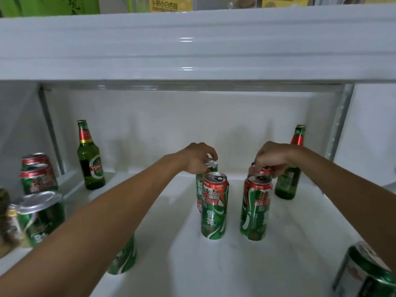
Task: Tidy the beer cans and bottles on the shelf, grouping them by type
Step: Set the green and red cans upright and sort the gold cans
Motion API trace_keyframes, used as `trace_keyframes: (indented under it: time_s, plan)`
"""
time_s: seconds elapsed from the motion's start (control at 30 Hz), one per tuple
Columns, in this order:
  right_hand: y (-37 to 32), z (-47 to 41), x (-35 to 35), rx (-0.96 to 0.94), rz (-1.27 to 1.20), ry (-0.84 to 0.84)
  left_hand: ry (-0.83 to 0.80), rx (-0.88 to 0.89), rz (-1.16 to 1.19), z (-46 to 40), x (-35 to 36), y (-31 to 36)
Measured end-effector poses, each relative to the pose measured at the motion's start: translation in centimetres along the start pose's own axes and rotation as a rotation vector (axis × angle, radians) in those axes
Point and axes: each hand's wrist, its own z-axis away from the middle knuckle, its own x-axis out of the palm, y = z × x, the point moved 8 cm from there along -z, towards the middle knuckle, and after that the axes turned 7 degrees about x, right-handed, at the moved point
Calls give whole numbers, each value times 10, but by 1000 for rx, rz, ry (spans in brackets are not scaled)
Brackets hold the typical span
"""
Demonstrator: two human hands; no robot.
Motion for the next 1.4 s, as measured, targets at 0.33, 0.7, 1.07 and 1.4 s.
trace_keyframes:
  time_s: [0.33, 0.7, 1.07, 1.4]
  plan:
    - [14, -12, 5, -20, -2, -107, -92, -7, 148, 25, -4, -2]
    - [-97, 19, -21, -611, -123, 368, 520, -95, 199, 220, -81, -50]
    - [-231, 142, 157, -818, -5, -91, 484, -374, 62, 346, -59, -135]
    - [-237, 165, 207, -642, -263, 38, 525, -217, 196, 364, -34, -185]
